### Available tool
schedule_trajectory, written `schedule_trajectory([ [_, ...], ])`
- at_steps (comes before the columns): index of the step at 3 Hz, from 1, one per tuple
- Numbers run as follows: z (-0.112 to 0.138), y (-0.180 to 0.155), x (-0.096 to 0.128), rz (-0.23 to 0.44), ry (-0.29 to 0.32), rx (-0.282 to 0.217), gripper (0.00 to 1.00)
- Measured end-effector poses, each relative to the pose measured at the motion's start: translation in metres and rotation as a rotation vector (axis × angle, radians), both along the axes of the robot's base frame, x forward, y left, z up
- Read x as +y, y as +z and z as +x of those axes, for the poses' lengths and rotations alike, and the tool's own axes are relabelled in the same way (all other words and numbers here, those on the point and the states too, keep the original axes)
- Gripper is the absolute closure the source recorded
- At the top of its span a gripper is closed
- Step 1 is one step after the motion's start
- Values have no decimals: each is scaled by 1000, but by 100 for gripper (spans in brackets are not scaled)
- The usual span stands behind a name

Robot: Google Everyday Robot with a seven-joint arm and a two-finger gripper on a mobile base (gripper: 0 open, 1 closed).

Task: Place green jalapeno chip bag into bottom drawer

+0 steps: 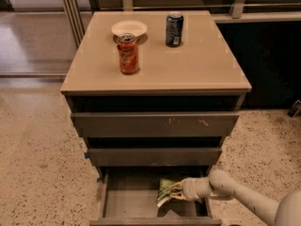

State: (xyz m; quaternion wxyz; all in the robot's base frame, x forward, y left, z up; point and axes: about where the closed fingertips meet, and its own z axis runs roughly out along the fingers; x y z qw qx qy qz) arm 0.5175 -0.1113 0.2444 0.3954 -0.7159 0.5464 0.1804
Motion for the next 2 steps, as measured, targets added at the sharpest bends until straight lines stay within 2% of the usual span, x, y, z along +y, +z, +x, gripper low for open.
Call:
schedule_trajectory([
  [2,29,-45,17,-13,27,2,100],
])
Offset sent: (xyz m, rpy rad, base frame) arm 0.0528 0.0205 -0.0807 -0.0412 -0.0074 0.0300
